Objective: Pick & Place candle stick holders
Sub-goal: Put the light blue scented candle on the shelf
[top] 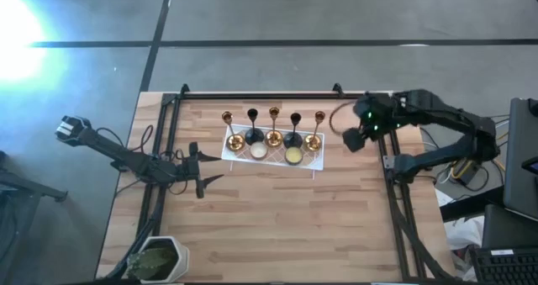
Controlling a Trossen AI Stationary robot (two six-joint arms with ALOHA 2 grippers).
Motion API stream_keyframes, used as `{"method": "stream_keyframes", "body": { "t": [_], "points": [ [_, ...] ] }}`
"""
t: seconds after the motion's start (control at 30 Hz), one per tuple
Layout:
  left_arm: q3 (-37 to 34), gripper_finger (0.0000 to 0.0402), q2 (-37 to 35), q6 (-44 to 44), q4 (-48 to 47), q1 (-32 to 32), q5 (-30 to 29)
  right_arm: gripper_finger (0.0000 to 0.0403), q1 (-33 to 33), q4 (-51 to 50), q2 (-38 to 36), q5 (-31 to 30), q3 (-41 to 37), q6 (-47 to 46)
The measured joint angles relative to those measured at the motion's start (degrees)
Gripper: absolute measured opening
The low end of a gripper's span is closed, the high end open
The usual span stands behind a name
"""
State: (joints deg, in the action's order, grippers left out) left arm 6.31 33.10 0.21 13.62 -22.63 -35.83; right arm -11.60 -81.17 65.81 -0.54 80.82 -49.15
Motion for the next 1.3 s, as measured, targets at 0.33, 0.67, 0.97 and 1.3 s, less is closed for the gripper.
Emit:
{"method": "stream_keyframes", "body": {
  "t": [0.33, 0.67, 0.97, 1.3],
  "points": [
    [0.0, 0.0268, 0.0, 0.0, 0.0, 0.0, 0.0, 0.0295, 18.0, 5.8, 6.8, -0.4, 0.9, -12.0],
    [0.0, 0.0268, 0.0, 0.0, 0.0, 0.0, 0.0, 0.0295, 22.5, 24.5, 21.3, -1.2, 9.0, -12.6],
    [0.0, 0.0268, 0.0, 0.0, 0.0, 0.0, 0.0, 0.0295, 22.1, 24.4, 40.0, -5.7, 29.1, -9.5],
    [0.0, 0.0268, 0.0, 0.0, 0.0, 0.0, 0.0, 0.0295, 21.7, 11.0, 55.9, -10.7, 51.0, -20.6]
  ]
}}
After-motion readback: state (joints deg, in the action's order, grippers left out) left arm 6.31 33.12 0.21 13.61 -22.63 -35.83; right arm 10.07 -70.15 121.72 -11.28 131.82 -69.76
